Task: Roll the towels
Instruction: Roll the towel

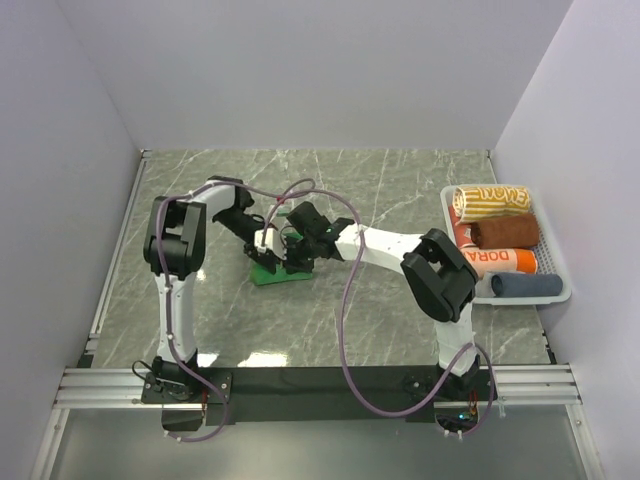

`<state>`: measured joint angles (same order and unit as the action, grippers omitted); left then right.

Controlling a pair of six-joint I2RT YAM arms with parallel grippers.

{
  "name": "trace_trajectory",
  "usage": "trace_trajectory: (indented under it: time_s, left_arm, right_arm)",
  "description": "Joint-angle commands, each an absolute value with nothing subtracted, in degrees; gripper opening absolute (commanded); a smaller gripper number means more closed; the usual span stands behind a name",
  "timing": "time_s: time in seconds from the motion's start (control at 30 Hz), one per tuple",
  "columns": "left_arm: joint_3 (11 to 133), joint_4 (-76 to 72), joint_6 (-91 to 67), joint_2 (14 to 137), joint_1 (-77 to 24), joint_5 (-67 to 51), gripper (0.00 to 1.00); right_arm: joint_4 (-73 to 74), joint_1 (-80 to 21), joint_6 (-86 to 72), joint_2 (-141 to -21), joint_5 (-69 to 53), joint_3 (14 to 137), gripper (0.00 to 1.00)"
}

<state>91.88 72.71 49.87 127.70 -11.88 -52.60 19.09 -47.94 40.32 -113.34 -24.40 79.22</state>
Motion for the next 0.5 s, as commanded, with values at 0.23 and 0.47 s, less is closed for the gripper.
trace_trajectory:
  time_s: [0.23, 0.47]
  left_arm:
    - [76.6, 46.7, 38.2, 111.2, 1.7, -57.2, 0.50]
    - [61.6, 41.6, 39.7, 89.9, 5.4, -52.7, 0.53]
  right_arm:
    - [47.4, -46.8, 32.5, -123.3, -45.3, 87.0, 0.00]
    - [51.8, -44.2, 24.1, -130.9, -52.8, 92.5, 0.00]
